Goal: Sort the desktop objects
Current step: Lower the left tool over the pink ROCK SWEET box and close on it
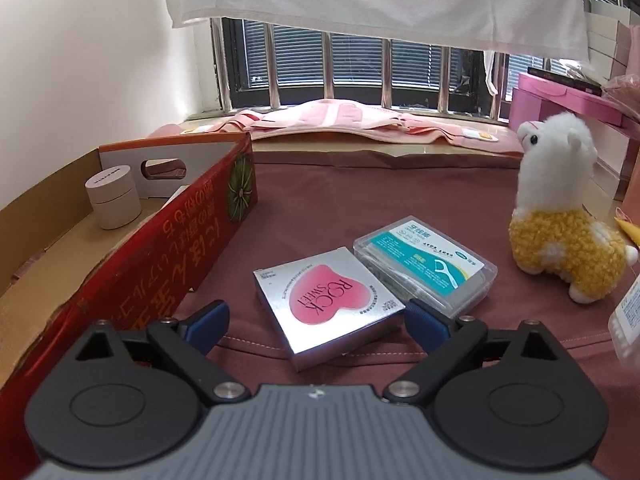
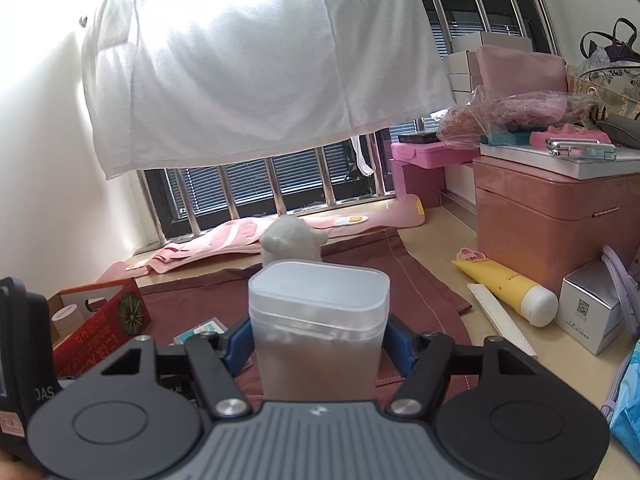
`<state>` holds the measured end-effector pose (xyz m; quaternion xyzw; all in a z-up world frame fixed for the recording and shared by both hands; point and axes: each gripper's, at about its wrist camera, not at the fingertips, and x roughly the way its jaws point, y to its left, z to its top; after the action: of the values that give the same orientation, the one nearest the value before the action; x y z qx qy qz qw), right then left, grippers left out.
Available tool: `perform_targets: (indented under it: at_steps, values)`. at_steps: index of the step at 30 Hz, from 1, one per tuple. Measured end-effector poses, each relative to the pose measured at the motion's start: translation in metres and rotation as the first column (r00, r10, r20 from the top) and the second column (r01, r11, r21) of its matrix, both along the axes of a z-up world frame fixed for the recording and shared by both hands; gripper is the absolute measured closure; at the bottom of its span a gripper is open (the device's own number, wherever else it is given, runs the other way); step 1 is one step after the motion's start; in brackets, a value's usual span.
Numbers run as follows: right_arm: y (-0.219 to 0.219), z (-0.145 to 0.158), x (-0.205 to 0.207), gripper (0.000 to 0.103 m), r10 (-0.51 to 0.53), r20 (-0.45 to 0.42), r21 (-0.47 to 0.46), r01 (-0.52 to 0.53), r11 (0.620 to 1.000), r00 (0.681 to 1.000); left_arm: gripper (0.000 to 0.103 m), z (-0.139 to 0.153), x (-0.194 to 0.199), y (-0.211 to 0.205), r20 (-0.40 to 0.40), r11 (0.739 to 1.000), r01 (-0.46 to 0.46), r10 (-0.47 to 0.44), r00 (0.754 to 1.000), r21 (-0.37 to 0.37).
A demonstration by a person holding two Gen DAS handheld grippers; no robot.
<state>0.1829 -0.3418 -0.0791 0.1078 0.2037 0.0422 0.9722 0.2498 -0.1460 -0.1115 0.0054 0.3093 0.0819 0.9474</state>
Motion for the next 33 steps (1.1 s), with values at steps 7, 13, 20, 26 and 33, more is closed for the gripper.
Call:
perform_targets:
  at_steps: [7, 13, 20, 26, 33]
  values:
    - [-0.002, -0.005, 0.007, 0.036, -0.004, -0.029, 0.013, 0.005, 1.0, 1.0, 0.008, 0.0, 0.005, 0.001, 0.002, 1.0, -0.014, 0.014, 1.0, -0.017]
    - [-0.004, -0.012, 0.012, 0.036, 0.007, -0.045, 0.041, -0.005, 0.999, 0.999, 0.008, -0.003, 0.01, -0.004, -0.009, 1.0, -0.016, 0.016, 1.0, -0.003]
    - [-0.005, -0.014, 0.013, 0.036, 0.017, -0.046, 0.052, -0.015, 0.999, 0.999, 0.008, -0.006, 0.02, -0.007, -0.053, 0.998, -0.059, 0.059, 0.997, 0.011]
    - [-0.006, -0.013, 0.012, 0.036, 0.024, -0.045, 0.049, -0.021, 0.999, 0.999, 0.022, -0.004, 0.018, -0.006, -0.062, 0.998, -0.065, 0.063, 0.996, -0.021]
    - [-0.005, -0.012, 0.009, 0.036, 0.032, -0.042, 0.05, -0.03, 0.998, 0.999, 0.023, -0.003, 0.002, 0.003, -0.062, 0.999, -0.01, 0.007, 0.998, -0.041]
